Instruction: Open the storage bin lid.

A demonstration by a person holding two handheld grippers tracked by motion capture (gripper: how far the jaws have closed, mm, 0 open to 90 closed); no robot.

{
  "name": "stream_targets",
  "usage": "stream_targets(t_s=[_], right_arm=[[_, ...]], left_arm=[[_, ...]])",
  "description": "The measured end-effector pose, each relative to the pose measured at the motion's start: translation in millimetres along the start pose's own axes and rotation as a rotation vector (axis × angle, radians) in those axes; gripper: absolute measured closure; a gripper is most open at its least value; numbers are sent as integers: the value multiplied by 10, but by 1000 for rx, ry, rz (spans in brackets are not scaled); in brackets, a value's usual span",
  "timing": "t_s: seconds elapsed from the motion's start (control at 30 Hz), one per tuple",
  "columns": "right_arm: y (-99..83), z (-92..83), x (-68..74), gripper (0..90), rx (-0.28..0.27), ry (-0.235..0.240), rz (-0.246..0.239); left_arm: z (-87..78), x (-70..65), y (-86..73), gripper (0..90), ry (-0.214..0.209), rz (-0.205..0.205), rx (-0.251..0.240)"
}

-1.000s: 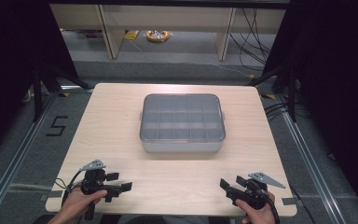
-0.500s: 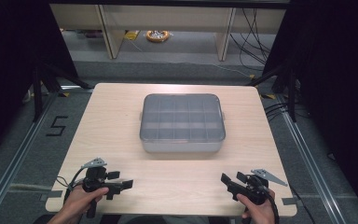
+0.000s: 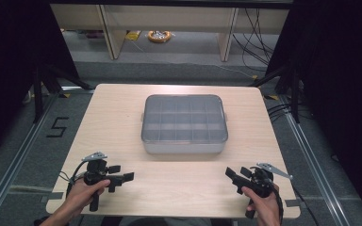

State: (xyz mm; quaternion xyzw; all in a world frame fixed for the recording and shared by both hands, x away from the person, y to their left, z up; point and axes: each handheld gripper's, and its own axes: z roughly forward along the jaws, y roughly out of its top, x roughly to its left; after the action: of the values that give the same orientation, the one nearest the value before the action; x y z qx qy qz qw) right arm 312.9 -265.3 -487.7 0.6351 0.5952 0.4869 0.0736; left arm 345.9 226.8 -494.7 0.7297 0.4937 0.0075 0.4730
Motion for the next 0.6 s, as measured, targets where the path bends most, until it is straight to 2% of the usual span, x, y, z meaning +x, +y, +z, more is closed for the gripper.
stream_targets(t_s=[0.03, 0.1, 0.13, 0.17, 0.2, 0.23, 0.27, 0.33, 0.37, 0.4, 0.43, 0.47, 0.5, 0.53, 0.6], right_arm=[[33, 9, -19, 261, -25, -20, -32], [77, -12, 17, 262, -25, -23, 2], [97, -8, 6, 262, -34, -29, -23], [118, 17, -30, 262, -60, -35, -76], [137, -8, -4, 262, -40, -17, -45], [151, 9, -3, 263, -56, -22, -51], [172, 5, -3, 262, -49, -33, -60], [214, 20, -19, 262, -48, 6, -42], [246, 30, -54, 261, -57, 20, -69], [276, 27, -24, 262, -48, 26, -45], [314, 48, -46, 264, -67, 18, -96], [352, 50, -29, 264, -65, 14, -81], [400, 68, -42, 265, -70, 14, -94], [446, 91, -39, 265, -78, 21, -87], [550, 115, -41, 267, -84, 9, -87]], left_arm=[[2, -3, 11, 162, 0, 3, -1], [10, -16, 27, 162, -4, 1, -6], [11, -17, 38, 162, -4, 8, -7], [13, -21, 51, 162, -4, 8, -9], [15, -19, 67, 162, -5, 6, -11], [13, -16, 83, 162, -8, 2, -12], [11, -9, 103, 162, -14, -6, -17], [-1, 17, 157, 163, -50, -51, -20], [-14, 41, 191, 163, -71, -70, -20], [-23, 59, 227, 164, -69, -70, -28], [-20, 57, 263, 167, -54, -75, -47], [-26, 69, 295, 172, -38, -60, -49], [-19, 81, 322, 172, -41, -66, -59], [-27, 103, 351, 173, -45, -60, -43], [-3, 101, 393, 174, -32, -70, -67]])
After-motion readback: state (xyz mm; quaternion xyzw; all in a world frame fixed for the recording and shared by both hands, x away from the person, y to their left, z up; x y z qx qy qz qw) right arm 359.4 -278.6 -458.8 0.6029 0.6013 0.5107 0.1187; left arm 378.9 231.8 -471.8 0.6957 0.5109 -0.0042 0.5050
